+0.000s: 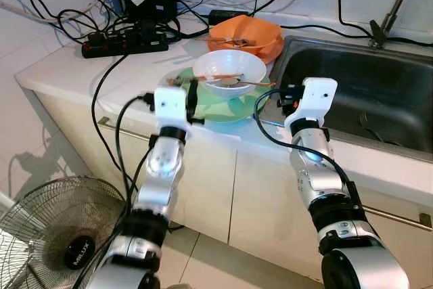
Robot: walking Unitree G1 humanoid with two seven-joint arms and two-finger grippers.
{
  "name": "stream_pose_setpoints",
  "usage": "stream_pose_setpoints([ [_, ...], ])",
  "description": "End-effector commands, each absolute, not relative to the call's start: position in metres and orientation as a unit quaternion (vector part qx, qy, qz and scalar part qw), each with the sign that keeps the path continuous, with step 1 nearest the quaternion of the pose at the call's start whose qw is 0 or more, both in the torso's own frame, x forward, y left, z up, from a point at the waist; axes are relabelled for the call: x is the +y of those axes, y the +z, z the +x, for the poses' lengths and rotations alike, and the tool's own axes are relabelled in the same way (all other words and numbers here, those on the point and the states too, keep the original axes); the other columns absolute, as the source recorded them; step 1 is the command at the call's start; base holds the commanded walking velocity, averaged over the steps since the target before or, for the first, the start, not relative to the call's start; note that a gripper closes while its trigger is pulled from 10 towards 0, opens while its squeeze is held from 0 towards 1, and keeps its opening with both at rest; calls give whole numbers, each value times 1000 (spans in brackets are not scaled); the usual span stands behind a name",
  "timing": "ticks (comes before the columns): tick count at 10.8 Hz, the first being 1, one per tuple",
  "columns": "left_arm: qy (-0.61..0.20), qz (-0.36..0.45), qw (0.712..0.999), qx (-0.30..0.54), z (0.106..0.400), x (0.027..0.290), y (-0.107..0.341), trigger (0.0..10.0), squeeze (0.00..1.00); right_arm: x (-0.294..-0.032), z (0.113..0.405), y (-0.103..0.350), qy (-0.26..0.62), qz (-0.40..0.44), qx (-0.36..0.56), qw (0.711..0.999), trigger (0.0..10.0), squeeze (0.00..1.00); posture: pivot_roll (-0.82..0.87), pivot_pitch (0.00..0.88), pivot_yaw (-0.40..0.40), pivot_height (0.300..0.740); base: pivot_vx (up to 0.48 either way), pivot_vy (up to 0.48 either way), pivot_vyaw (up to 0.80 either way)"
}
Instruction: Kitchen organization
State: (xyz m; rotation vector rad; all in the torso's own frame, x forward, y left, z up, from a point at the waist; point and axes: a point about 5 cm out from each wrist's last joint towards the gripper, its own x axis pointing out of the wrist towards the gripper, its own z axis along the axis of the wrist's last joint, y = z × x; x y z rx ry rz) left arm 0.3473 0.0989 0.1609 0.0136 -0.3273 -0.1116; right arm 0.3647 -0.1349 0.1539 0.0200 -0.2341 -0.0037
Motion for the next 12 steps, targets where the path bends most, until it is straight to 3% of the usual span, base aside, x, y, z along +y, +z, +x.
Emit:
stream_pose_setpoints([
  [1,-51,8,985,-166,350,98,164,10000,0,-133,366,158,-2,9,-124,992,10000,0,58,0,54,740,0,0,0],
  [12,-37,3,988,-152,348,101,153,10000,0,-137,365,158,-4,6,-124,992,10000,0,55,0,50,740,0,0,0],
])
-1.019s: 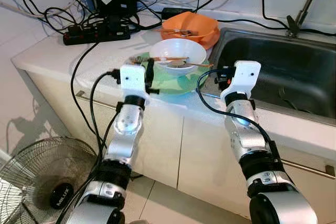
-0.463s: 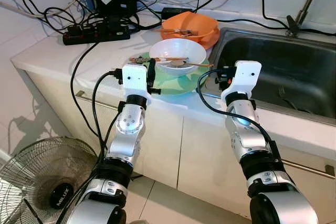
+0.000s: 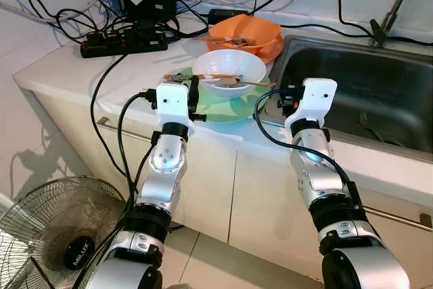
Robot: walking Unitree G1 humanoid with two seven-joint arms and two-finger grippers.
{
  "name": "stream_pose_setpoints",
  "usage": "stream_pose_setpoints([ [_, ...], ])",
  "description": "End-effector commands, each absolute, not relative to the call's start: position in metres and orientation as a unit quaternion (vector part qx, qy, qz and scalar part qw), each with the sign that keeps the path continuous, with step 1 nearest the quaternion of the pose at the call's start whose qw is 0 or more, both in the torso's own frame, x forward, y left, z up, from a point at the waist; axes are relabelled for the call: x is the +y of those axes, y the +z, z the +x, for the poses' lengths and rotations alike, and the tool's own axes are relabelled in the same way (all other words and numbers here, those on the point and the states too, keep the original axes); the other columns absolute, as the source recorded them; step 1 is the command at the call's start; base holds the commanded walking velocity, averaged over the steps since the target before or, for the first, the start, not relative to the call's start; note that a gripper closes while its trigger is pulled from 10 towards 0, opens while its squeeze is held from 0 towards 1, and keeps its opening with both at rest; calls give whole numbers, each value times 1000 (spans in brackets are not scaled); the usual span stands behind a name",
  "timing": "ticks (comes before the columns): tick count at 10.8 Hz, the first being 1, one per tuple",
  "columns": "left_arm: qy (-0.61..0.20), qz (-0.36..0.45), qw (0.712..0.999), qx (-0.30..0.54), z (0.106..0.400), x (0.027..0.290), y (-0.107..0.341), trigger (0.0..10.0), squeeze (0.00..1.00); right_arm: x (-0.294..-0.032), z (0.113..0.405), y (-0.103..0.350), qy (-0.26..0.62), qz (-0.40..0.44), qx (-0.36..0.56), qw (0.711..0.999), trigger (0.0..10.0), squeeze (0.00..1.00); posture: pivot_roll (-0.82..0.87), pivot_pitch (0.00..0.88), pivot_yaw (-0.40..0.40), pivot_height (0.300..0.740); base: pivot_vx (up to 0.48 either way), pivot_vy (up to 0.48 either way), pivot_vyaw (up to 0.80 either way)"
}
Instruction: Kitchen organization
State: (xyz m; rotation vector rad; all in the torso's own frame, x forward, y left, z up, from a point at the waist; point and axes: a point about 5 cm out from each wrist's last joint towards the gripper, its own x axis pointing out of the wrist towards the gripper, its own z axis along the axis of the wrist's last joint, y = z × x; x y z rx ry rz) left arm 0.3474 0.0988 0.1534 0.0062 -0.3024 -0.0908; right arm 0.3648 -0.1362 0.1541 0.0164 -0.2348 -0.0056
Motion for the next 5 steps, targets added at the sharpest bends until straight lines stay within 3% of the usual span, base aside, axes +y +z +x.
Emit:
stream_pose_setpoints([
  [1,-35,2,989,-146,344,104,147,10000,0,-137,365,158,-5,6,-125,992,10000,0,60,0,54,740,0,0,0],
  [5,-30,3,987,-157,341,109,150,10000,0,-133,365,156,-2,10,-123,992,10000,0,68,0,52,740,0,0,0],
])
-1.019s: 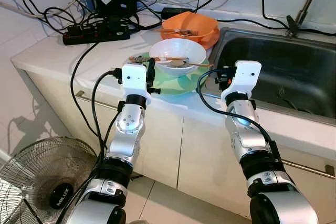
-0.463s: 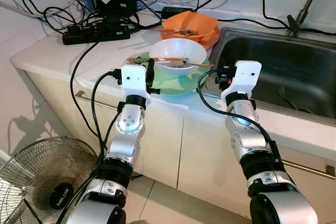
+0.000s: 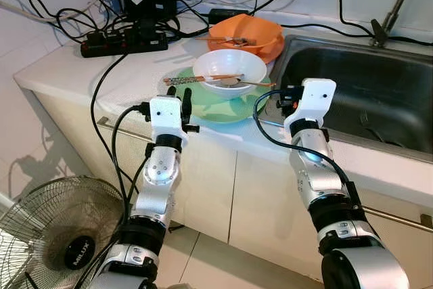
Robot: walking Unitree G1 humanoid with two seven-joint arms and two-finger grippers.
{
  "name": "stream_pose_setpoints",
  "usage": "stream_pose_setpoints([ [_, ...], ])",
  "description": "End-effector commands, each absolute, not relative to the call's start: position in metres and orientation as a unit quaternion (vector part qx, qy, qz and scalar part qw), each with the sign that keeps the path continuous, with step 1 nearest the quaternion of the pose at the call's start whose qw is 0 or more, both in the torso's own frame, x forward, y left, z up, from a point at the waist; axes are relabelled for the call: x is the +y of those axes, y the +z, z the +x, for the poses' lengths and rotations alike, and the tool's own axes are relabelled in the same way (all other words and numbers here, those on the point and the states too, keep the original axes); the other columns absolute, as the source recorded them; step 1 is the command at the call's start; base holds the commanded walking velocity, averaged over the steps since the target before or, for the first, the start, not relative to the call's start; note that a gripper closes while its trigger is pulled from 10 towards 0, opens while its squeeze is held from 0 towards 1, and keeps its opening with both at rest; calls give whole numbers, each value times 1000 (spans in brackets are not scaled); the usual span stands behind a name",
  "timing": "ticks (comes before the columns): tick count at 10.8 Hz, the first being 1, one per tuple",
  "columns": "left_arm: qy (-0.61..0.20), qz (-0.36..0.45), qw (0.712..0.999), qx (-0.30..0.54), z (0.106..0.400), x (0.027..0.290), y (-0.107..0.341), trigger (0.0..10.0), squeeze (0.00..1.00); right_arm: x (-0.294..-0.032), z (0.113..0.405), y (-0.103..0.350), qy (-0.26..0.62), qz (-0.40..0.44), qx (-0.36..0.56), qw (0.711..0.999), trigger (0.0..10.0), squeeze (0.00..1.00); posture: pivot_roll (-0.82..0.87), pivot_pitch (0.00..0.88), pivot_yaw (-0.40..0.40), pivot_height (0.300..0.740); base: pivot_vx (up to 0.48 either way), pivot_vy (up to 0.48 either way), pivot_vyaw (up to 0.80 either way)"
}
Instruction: Kitchen organization
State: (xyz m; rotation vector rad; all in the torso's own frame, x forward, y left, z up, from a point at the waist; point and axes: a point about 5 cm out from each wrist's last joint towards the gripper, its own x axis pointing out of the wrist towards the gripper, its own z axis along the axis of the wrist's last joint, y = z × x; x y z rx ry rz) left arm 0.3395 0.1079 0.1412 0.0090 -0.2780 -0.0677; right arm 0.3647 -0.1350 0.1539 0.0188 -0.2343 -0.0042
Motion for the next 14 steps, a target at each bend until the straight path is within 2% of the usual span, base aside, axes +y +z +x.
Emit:
stream_pose_setpoints([
  [1,-38,1,986,-161,342,106,152,10000,0,-134,365,156,-3,10,-123,992,10000,0,68,0,52,740,0,0,0],
  [2,-47,0,986,-161,342,103,153,10000,1000,-135,365,157,-4,10,-123,992,10000,0,63,0,53,740,0,0,0],
  [8,-46,1,985,-165,342,100,153,10000,1000,-134,365,157,2,6,-122,992,10000,0,63,0,44,740,0,0,0],
  [9,-50,1,984,-171,343,99,156,10000,0,-134,365,157,2,5,-122,993,10000,0,63,0,41,740,0,0,0],
  [14,-55,-12,979,-194,351,93,171,10000,0,-135,365,158,0,5,-123,992,10000,0,55,0,42,740,0,0,0],
])
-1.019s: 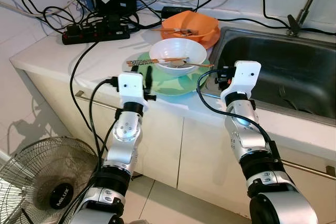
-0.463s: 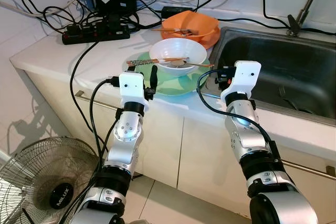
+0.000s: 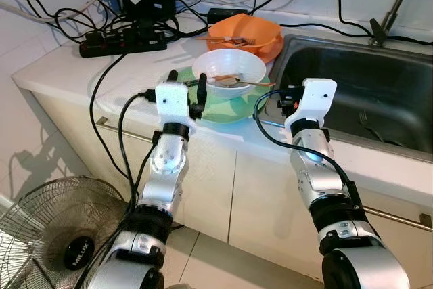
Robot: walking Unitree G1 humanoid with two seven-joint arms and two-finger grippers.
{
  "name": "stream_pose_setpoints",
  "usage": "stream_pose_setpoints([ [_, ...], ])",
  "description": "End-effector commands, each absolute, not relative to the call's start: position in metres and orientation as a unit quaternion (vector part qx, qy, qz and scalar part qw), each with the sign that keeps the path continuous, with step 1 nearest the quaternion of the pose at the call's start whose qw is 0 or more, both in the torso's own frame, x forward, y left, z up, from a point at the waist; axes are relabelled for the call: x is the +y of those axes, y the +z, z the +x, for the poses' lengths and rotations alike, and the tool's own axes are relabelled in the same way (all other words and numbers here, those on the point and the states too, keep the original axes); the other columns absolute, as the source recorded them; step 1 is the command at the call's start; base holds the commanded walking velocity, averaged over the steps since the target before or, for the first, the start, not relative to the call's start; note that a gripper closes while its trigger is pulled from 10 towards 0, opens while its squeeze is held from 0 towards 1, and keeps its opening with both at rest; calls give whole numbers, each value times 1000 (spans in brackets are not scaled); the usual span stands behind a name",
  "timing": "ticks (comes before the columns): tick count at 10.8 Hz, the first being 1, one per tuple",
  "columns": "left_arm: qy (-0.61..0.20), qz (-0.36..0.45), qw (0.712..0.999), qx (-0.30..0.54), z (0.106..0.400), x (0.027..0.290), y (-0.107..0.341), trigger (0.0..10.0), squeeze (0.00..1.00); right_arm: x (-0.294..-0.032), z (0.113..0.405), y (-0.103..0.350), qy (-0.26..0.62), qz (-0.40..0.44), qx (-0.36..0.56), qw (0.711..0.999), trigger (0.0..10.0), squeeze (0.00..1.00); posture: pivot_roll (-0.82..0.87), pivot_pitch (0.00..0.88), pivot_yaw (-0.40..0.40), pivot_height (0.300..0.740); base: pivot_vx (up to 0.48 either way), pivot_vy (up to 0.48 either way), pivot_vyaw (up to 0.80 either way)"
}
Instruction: Kitchen organization
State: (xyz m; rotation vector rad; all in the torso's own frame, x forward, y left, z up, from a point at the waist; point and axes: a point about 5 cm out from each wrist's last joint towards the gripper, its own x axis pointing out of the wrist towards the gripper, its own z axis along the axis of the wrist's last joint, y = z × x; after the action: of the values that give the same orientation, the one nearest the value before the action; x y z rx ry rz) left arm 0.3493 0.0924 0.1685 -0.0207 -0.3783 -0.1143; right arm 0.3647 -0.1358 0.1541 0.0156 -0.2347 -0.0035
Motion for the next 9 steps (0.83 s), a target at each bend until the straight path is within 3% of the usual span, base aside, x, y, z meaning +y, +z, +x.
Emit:
stream_pose_setpoints([
  [1,-56,-12,979,-194,352,93,172,6275,0,-135,365,158,-1,5,-124,992,10000,0,54,0,43,740,0,0,0],
  [3,-56,-11,980,-189,352,93,170,510,0,-136,365,157,-2,5,-123,992,10000,0,56,0,43,740,0,0,0],
  [4,-56,-10,980,-189,352,93,170,0,0,-135,365,157,-2,5,-123,992,10000,0,58,0,45,740,0,0,0],
  [9,-58,-11,980,-192,352,93,170,0,0,-135,365,157,-3,6,-122,992,10000,0,60,0,44,740,0,0,0],
])
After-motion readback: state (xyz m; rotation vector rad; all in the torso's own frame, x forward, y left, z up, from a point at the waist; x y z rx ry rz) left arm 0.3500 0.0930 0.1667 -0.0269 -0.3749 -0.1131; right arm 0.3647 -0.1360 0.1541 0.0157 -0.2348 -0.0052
